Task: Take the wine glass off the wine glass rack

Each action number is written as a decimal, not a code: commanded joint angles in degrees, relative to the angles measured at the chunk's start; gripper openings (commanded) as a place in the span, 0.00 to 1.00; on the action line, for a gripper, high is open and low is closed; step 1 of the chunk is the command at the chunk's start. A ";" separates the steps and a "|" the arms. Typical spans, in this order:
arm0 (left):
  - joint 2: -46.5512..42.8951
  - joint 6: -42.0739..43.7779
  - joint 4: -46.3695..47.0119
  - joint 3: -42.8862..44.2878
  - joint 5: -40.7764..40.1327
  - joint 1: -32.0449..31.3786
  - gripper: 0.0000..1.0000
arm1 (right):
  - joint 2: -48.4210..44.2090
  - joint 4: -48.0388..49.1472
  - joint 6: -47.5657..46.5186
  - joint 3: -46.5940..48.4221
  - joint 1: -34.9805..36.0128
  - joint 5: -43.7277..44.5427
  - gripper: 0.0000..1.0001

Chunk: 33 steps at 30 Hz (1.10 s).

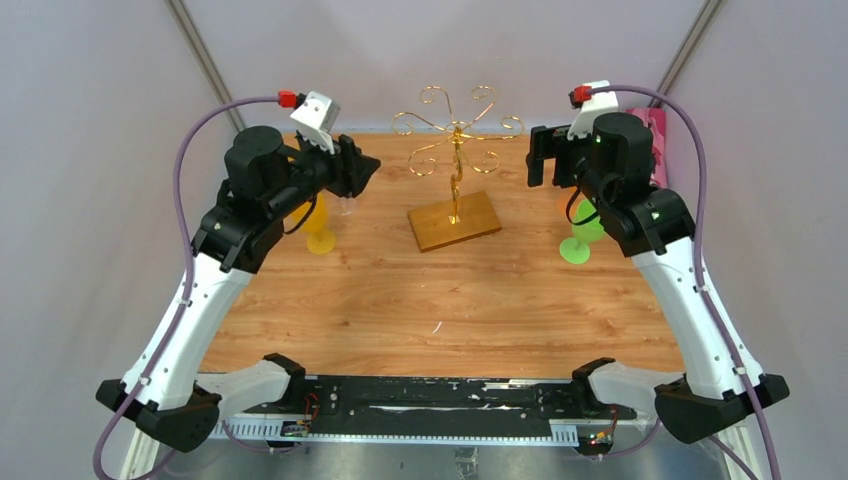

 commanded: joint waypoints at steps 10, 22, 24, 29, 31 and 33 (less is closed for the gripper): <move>-2.82 -3.31 1.84 -1.94 -13.49 -0.43 0.51 | -5.24 7.75 -1.96 -7.49 2.00 5.53 0.99; -6.12 -3.69 1.81 -2.70 -12.88 -0.43 0.51 | -7.44 9.00 -2.07 -8.61 1.99 3.62 0.99; -6.12 -3.69 1.48 -2.76 -13.26 -0.43 0.51 | -7.67 8.97 -2.07 -8.65 2.00 3.52 0.99; -6.44 -3.56 1.25 -2.77 -13.87 -0.43 0.51 | -7.98 8.58 -2.17 -8.56 2.00 2.90 0.99; -6.59 -3.47 1.21 -2.64 -13.90 -0.43 0.51 | -7.59 8.08 -2.25 -8.31 2.00 3.26 0.99; -6.77 -3.43 1.22 -2.71 -14.12 -0.43 0.51 | -7.46 8.18 -2.32 -8.50 2.03 4.10 0.99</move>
